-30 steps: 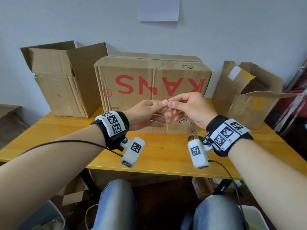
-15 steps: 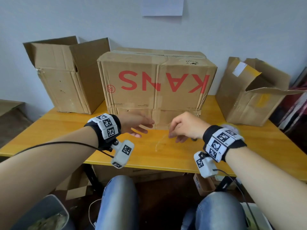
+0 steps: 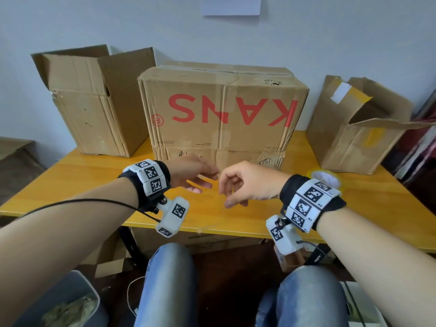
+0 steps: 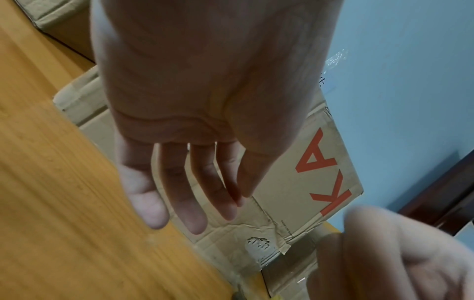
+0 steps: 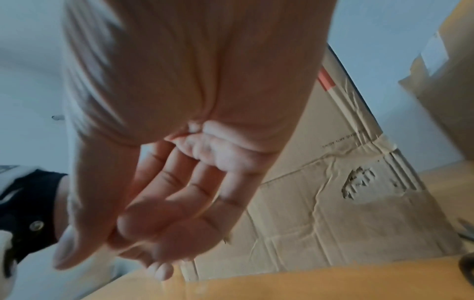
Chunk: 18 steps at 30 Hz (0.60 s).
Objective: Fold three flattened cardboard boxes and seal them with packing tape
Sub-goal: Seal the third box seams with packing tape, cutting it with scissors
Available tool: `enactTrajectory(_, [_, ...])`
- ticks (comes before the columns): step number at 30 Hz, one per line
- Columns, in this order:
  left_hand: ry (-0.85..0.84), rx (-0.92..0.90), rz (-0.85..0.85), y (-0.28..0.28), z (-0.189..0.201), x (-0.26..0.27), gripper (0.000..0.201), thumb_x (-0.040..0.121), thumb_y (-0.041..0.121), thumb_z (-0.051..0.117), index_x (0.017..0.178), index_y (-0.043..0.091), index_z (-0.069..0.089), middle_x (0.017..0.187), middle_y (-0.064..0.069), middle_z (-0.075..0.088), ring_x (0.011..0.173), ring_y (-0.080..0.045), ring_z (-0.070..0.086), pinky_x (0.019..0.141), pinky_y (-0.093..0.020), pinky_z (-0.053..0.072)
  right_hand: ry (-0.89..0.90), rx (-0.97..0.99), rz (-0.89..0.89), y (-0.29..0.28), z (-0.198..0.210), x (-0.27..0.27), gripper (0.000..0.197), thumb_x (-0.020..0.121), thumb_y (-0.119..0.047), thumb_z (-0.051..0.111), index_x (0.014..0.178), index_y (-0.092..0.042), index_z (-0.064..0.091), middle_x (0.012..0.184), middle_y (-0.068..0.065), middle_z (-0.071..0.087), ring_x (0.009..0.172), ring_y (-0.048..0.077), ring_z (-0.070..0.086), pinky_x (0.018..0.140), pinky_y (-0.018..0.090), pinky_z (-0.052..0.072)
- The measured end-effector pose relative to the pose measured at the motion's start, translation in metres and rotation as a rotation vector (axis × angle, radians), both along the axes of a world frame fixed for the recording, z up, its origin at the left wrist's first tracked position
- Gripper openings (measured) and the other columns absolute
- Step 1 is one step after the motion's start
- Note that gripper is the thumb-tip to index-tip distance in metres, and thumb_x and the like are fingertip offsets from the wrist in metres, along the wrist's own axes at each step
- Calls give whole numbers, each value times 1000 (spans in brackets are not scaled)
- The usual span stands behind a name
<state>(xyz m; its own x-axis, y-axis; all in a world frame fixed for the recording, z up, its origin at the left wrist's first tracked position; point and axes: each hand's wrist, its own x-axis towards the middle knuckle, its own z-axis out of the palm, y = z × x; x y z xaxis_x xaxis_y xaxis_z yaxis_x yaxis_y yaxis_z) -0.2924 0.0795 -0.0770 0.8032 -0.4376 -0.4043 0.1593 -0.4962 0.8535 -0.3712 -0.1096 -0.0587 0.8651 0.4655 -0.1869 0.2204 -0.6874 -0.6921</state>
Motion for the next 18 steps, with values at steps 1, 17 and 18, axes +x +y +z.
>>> enactTrajectory(1, [-5, 0, 7, 0, 1, -1, 19, 102, 16, 55, 115, 11, 68, 107, -4, 72, 87, -18, 70, 73, -35, 57, -5, -60, 14, 1, 2, -1, 10, 84, -14, 80, 90, -19, 74, 69, -8, 71, 59, 15, 64, 59, 26, 51])
enactTrajectory(17, [-9, 57, 172, 10, 6, -10, 18, 101, 21, 56, 111, 13, 69, 90, 2, 69, 82, -18, 68, 72, -34, 54, 3, -45, -41, -5, 12, -20, 8, 89, -20, 75, 97, -19, 75, 81, -1, 77, 64, 18, 71, 69, 30, 59])
enactTrajectory(18, [-2, 83, 209, 12, 4, -8, 18, 100, 22, 58, 112, 12, 67, 89, 2, 68, 81, -18, 67, 72, -34, 54, -29, -48, -97, -6, 14, -21, 9, 92, -26, 73, 94, -18, 75, 77, 1, 76, 57, 19, 67, 57, 26, 55])
